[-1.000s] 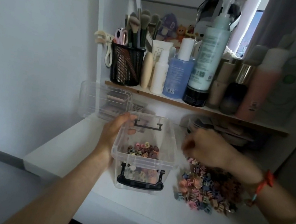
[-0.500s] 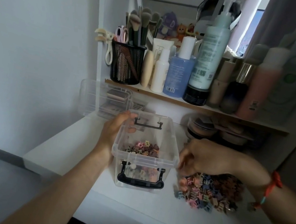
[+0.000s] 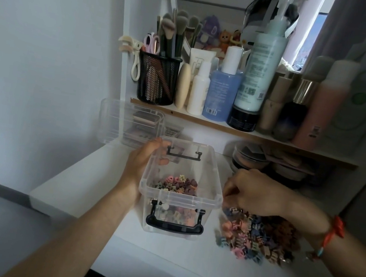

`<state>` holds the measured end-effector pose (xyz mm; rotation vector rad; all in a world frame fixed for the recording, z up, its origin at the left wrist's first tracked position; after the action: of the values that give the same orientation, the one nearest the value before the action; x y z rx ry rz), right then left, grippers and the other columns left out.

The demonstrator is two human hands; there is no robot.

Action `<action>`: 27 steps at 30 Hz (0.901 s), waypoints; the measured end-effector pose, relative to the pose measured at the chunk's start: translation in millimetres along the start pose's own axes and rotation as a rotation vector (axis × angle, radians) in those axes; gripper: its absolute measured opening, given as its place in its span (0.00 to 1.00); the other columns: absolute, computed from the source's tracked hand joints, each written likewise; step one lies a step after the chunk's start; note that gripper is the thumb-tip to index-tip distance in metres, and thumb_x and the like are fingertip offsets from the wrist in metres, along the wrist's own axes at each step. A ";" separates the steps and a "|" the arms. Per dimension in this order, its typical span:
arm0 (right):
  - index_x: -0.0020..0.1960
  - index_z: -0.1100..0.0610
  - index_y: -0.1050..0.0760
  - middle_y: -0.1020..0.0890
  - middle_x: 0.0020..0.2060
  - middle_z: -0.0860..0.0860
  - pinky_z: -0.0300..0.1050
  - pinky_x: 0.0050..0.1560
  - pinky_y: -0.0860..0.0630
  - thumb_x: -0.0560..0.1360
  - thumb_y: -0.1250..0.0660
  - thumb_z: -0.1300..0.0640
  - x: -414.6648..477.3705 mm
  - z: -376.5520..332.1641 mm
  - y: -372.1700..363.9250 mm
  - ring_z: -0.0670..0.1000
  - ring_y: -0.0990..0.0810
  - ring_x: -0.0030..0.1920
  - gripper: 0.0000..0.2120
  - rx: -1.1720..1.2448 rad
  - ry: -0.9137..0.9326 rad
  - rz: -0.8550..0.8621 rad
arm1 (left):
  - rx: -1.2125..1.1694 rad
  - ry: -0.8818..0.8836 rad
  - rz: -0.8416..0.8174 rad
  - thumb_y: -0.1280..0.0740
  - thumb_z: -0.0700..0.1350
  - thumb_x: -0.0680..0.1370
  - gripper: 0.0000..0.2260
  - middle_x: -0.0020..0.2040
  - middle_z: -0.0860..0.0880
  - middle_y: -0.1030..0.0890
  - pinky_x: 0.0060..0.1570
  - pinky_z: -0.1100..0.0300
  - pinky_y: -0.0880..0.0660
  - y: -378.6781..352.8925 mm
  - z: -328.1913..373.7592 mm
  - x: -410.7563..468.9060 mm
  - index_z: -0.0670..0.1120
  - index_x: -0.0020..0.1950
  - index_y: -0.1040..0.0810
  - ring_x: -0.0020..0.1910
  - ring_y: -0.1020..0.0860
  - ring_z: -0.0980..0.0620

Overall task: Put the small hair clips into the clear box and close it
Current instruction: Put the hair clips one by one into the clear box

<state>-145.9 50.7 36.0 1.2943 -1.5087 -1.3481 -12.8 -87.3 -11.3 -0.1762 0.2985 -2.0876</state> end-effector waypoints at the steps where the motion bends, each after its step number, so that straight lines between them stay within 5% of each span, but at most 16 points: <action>1: 0.48 0.56 0.17 0.16 0.43 0.47 0.34 0.46 0.28 0.72 0.32 0.57 -1.6 0.3 0.7 0.40 0.22 0.43 0.08 0.032 -0.001 -0.034 | 0.002 -0.002 0.001 0.41 0.51 0.78 0.11 0.44 0.49 0.23 0.36 0.59 0.33 0.0 0.1 -0.3 0.49 0.43 0.23 0.42 0.25 0.53; 5: 0.49 0.57 0.18 0.17 0.43 0.47 0.22 0.37 0.33 0.70 0.30 0.58 -4.2 -1.5 -4.1 0.42 0.23 0.42 0.08 0.020 0.004 -0.094 | 0.002 -0.001 0.002 0.41 0.51 0.78 0.11 0.43 0.48 0.23 0.36 0.58 0.32 0.0 0.4 -1.0 0.49 0.42 0.23 0.41 0.25 0.53; 11: 0.47 0.55 0.18 0.19 0.39 0.44 0.24 0.38 0.31 0.72 0.32 0.59 1.8 2.0 11.0 0.40 0.23 0.41 0.06 0.096 -0.026 0.059 | -0.001 0.007 0.002 0.41 0.51 0.78 0.11 0.44 0.48 0.23 0.35 0.58 0.32 -0.5 0.8 -0.8 0.49 0.42 0.23 0.42 0.24 0.52; 15: 0.39 0.53 0.21 0.22 0.25 0.38 0.23 0.33 0.33 0.74 0.34 0.59 2.6 -4.9 38.0 0.34 0.26 0.29 0.06 0.527 -0.022 0.408 | -0.001 0.010 0.004 0.41 0.51 0.78 0.11 0.43 0.48 0.23 0.36 0.58 0.31 0.0 0.1 -0.3 0.49 0.42 0.22 0.42 0.24 0.52; 18: 0.48 0.56 0.20 0.23 0.29 0.41 0.24 0.31 0.31 0.74 0.35 0.57 1.2 -19.1 43.3 0.35 0.26 0.28 0.06 0.749 0.059 0.430 | 0.006 -0.001 0.008 0.40 0.52 0.77 0.11 0.43 0.48 0.22 0.38 0.58 0.31 0.5 -0.7 -1.3 0.49 0.43 0.22 0.42 0.24 0.51; 22: 0.47 0.55 0.21 0.22 0.37 0.44 0.25 0.40 0.32 0.73 0.33 0.61 4.4 -7.6 34.6 0.38 0.26 0.36 0.05 0.409 0.004 0.352 | 0.006 0.003 0.006 0.40 0.52 0.77 0.11 0.43 0.48 0.22 0.37 0.58 0.31 0.6 -0.5 -1.3 0.49 0.42 0.22 0.42 0.24 0.52; 24: 0.46 0.55 0.20 0.23 0.35 0.43 0.22 0.35 0.33 0.71 0.31 0.62 1.7 0.7 22.0 0.36 0.27 0.35 0.05 0.158 -0.057 0.136 | -0.004 0.008 -0.002 0.40 0.52 0.77 0.11 0.43 0.49 0.23 0.36 0.58 0.32 0.4 -0.7 -0.8 0.49 0.42 0.22 0.42 0.24 0.52; 27: 0.48 0.56 0.19 0.17 0.41 0.45 0.29 0.44 0.27 0.70 0.32 0.62 -1.9 6.4 0.2 0.41 0.22 0.40 0.08 -0.033 -0.088 -0.087 | -0.010 0.009 -0.004 0.41 0.51 0.78 0.11 0.42 0.49 0.23 0.35 0.59 0.32 0.2 -0.8 -0.2 0.49 0.42 0.23 0.41 0.25 0.53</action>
<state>-151.6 54.1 35.2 1.3080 -1.4974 -1.4972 -12.7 -87.1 -12.1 -0.1740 0.3143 -2.0916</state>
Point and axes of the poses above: each hand's wrist, its own x-axis towards the middle knuckle, its own y-axis out of the back of the hand, z = x × y, the point moved 2 cm from there along x, towards the middle knuckle
